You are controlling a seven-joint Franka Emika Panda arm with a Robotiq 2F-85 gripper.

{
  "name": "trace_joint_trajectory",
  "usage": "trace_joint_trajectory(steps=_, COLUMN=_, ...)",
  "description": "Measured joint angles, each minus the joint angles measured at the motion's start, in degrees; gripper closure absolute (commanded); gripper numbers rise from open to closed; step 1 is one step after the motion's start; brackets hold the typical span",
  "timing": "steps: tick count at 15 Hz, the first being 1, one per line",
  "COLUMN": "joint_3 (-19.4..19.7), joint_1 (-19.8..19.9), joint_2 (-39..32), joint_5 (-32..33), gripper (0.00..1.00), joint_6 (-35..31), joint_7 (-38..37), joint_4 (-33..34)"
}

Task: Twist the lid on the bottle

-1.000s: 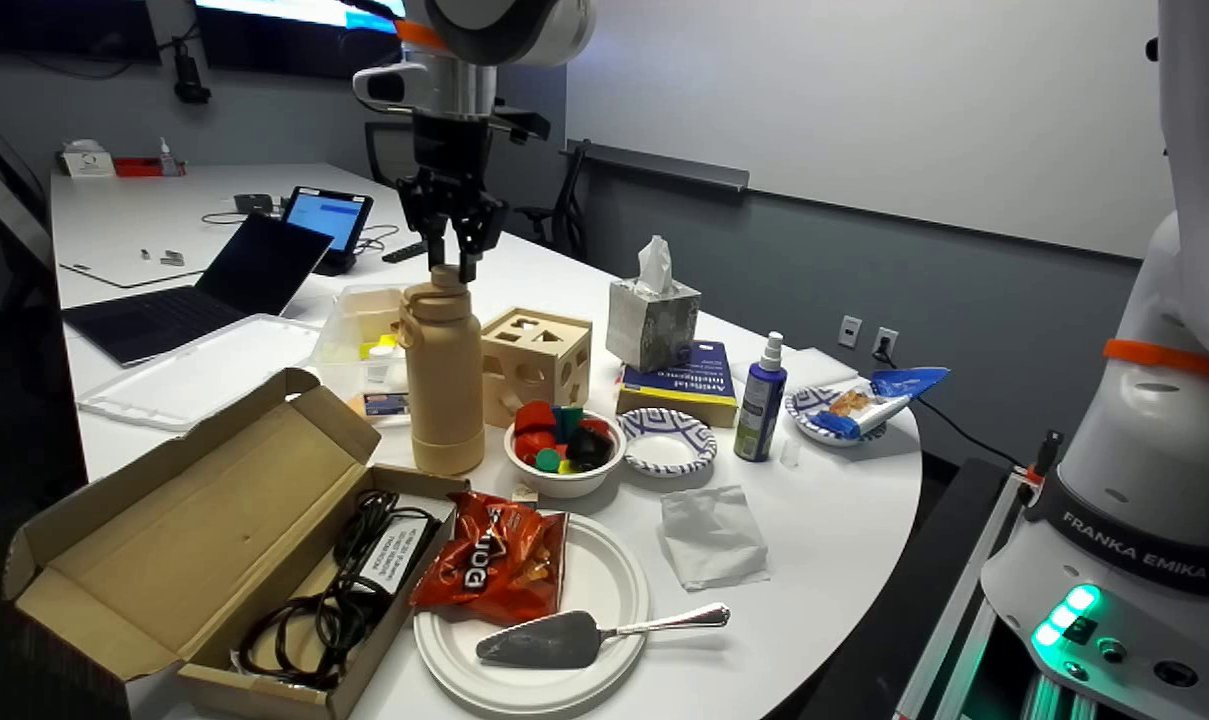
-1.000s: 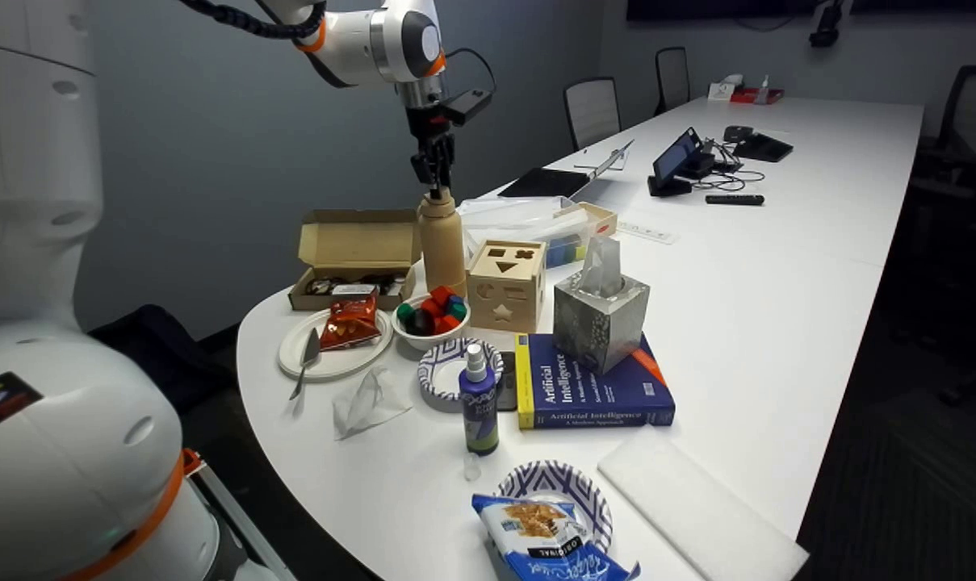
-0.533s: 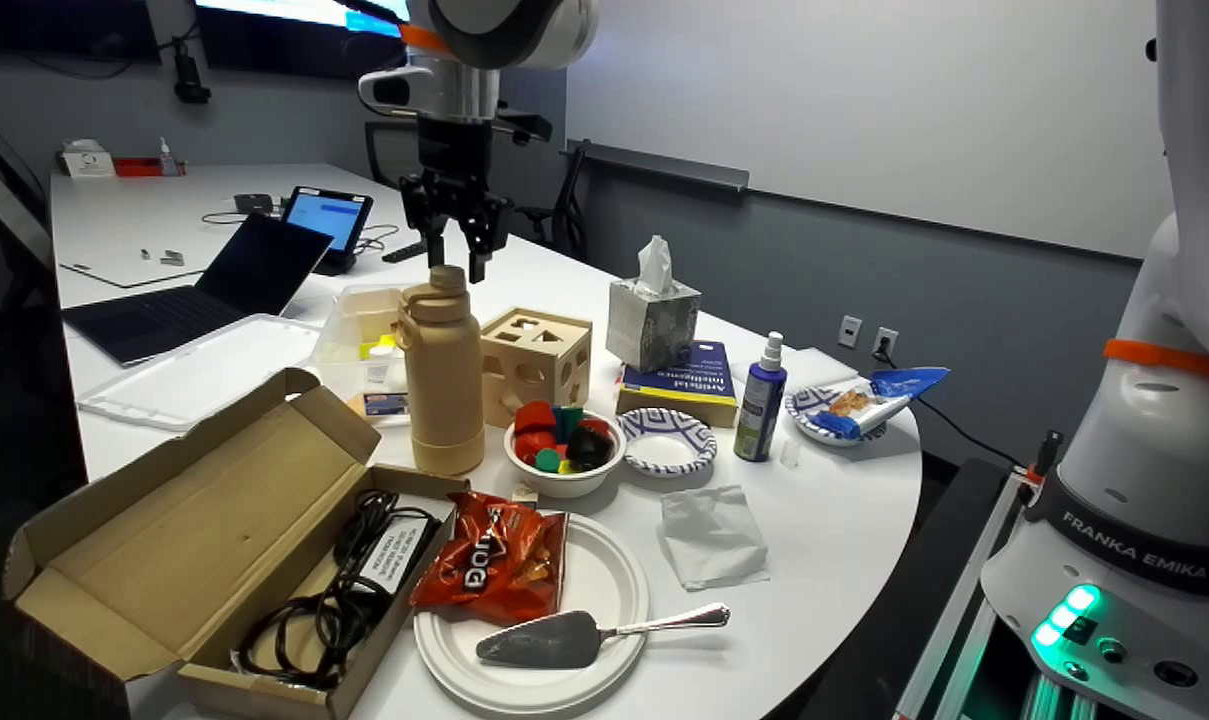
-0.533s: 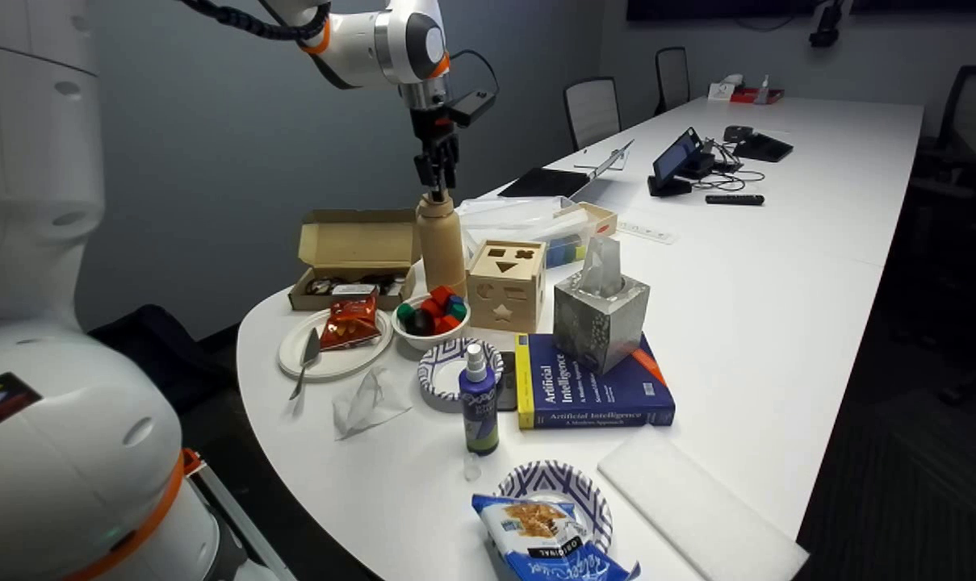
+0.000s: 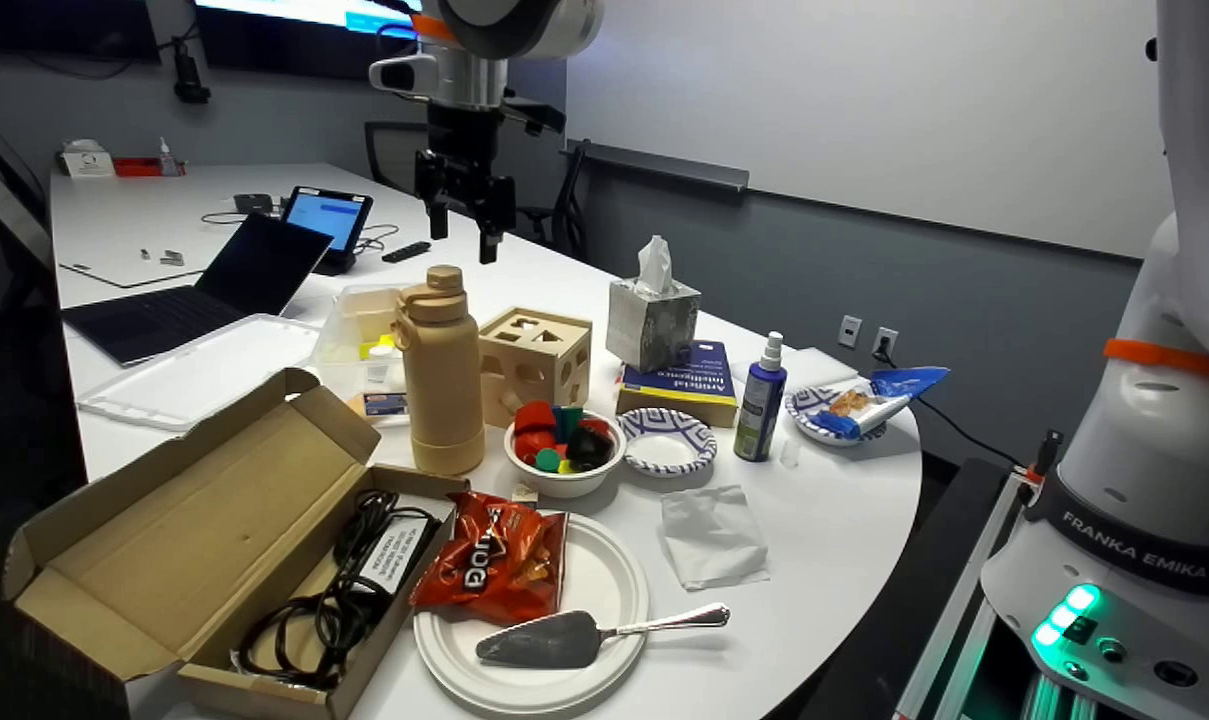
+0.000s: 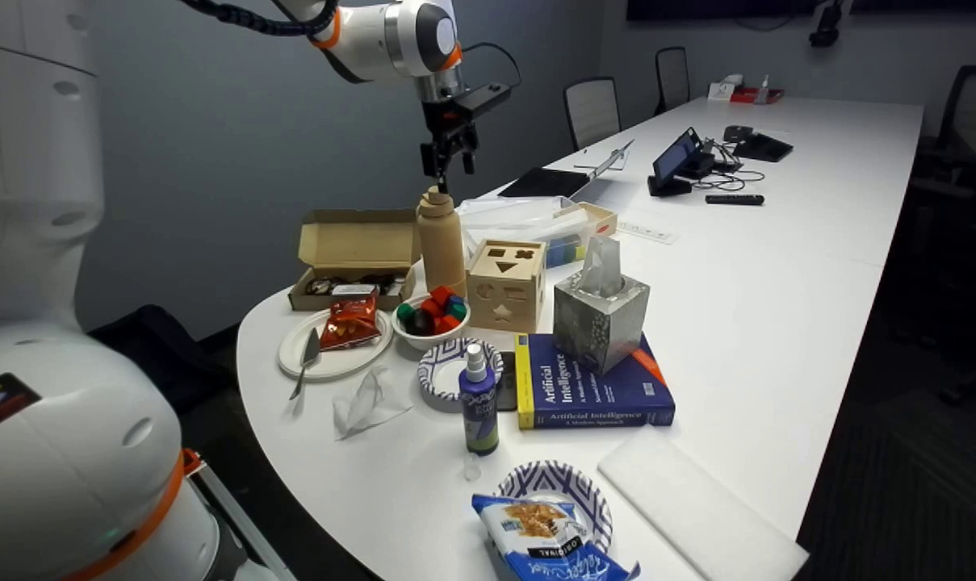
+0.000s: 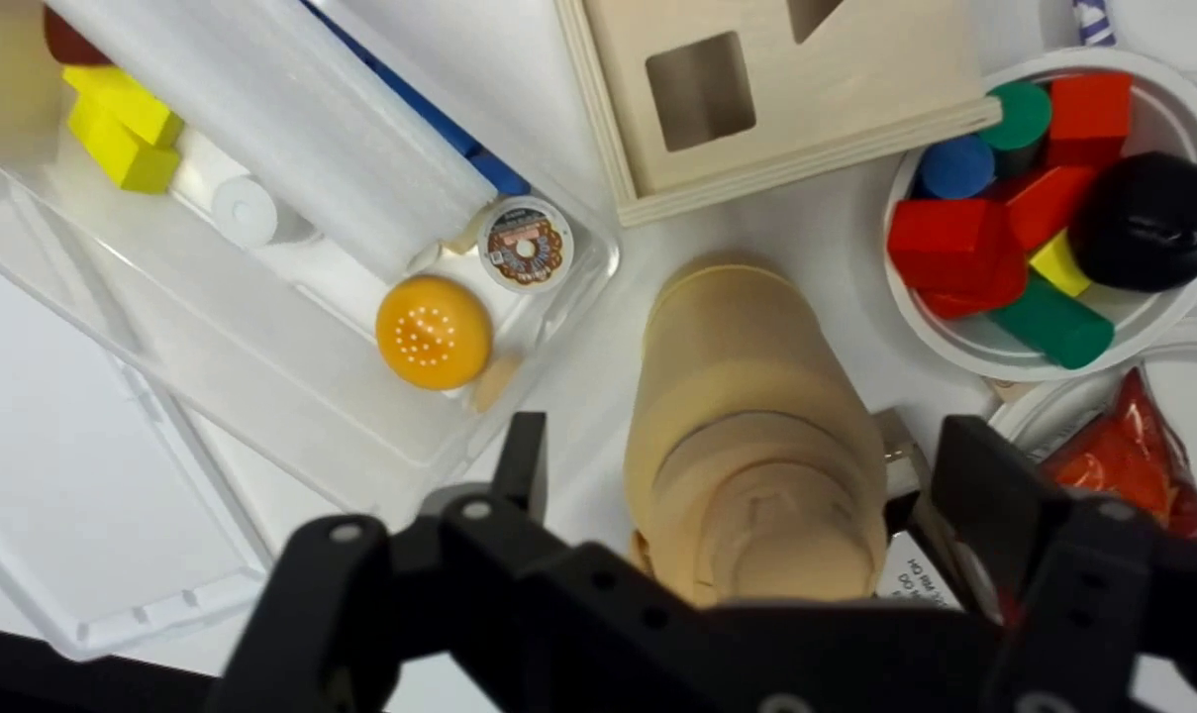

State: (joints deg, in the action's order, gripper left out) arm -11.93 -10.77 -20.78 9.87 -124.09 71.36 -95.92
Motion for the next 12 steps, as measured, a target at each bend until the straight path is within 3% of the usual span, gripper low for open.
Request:
trace_joint_trajectory(steps=6, joint_3=2.31, joint_1=-0.38, joint_2=3.04, joint_5=4.28, gripper=0.0, joint_6=2.53, joint_7=-18.67, joint_4=1.35)
trace_joint_trajectory(steps=12, joint_3=3.23, joint_1=-0.57, joint_2=6.02, joint_5=8.35, gripper=0.0, joint_6=9.89, joint_7=-37.33, joint_4=1.35)
